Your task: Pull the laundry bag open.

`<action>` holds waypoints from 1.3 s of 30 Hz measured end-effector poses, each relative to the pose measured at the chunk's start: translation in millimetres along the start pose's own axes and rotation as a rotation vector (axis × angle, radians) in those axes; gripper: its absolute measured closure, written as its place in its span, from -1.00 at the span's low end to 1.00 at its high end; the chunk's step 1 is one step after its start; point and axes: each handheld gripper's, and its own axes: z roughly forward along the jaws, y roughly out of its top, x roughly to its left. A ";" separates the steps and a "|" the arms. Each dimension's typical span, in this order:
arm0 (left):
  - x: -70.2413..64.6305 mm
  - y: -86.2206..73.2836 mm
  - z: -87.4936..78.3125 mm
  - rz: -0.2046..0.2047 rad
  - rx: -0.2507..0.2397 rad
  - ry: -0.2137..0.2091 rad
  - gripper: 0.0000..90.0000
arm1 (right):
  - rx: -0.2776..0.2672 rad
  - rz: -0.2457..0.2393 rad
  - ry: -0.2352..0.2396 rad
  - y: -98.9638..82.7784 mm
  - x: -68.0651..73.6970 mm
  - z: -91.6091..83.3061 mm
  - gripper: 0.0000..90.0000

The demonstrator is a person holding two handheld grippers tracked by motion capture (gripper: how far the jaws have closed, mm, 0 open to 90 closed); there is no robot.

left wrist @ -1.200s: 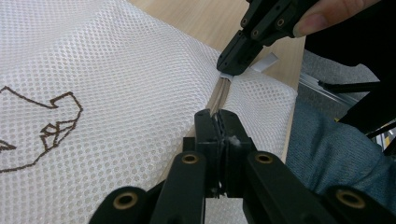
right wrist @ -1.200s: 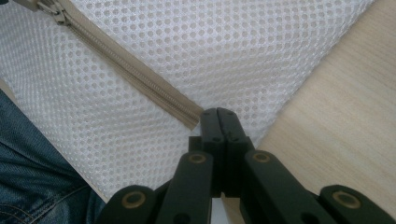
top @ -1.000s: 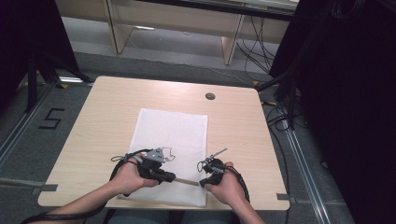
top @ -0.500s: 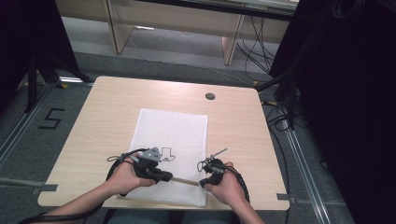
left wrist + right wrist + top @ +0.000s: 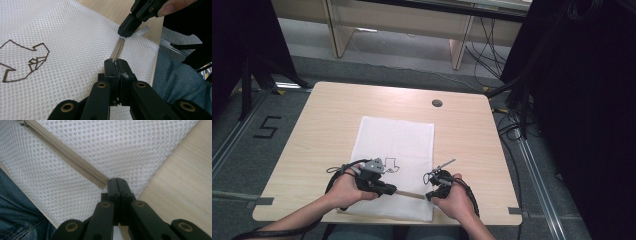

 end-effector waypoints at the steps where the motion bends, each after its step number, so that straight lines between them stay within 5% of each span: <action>1: 0.0 0.0 -0.2 0.001 0.002 0.003 0.95 | 0.000 0.000 0.001 0.0 -0.1 0.0 1.00; 39: 4.9 -6.7 -8.7 -0.016 -0.008 0.004 0.95 | 0.001 0.004 -0.001 -0.1 -0.2 -0.4 1.00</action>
